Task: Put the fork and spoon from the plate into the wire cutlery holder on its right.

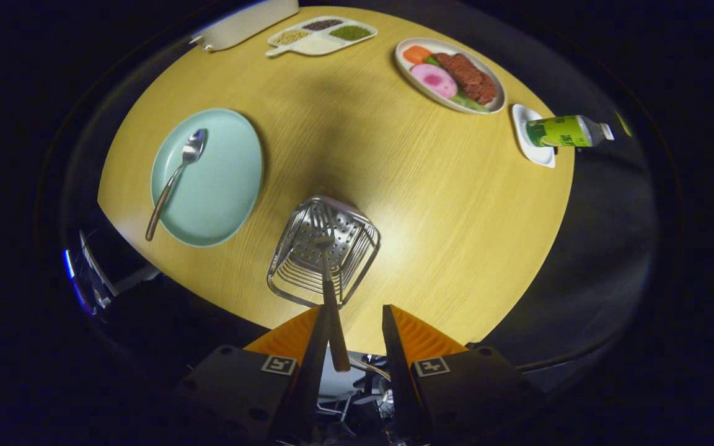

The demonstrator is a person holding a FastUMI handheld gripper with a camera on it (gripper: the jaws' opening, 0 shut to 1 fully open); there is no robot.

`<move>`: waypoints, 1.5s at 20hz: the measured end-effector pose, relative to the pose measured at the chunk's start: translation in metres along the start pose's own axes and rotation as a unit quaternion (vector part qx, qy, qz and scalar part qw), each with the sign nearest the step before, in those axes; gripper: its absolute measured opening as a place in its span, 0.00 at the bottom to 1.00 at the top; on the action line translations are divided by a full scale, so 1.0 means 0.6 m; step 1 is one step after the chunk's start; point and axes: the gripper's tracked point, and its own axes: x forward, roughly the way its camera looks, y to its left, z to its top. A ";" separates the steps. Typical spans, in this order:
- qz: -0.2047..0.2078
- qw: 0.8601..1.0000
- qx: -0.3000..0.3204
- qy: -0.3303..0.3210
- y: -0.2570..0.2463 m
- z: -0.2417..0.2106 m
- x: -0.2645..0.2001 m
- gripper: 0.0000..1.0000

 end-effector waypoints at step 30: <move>0.106 0.967 0.138 -0.184 0.481 0.168 0.124 0.54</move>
